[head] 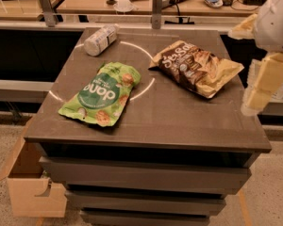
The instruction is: Pick green rice chip bag
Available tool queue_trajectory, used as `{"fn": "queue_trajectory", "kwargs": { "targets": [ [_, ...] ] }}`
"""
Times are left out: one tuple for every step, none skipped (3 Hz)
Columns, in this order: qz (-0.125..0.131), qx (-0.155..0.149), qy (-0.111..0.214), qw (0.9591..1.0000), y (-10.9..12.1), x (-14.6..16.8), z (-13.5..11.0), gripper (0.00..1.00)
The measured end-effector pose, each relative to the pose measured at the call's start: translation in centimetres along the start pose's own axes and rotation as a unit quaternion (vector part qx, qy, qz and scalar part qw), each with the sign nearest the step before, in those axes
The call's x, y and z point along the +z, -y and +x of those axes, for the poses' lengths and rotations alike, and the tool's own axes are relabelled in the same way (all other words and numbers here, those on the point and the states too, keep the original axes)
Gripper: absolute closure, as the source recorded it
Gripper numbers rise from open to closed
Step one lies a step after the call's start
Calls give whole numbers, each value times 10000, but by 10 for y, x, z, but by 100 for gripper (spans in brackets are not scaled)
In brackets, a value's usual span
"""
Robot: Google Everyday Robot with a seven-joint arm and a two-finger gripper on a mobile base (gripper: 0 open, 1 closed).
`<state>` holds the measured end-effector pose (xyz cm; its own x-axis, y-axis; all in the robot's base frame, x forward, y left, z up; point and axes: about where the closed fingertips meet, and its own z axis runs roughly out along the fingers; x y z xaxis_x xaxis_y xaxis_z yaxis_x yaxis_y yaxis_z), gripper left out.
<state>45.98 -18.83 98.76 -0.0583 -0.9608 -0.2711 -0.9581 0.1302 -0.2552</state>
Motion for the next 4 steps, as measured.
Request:
{"fn": "queue_trajectory", "kwargs": {
  "targets": [
    [-50,-756,625,9952,26,-1,-36,0],
    [-355,-1331,1553,9782,45,29,-91,0],
    [-564,-1398,1958,9690,50,62,-120,0],
    [-564,-1398,1958,9690,50,62,-120,0]
  ]
}}
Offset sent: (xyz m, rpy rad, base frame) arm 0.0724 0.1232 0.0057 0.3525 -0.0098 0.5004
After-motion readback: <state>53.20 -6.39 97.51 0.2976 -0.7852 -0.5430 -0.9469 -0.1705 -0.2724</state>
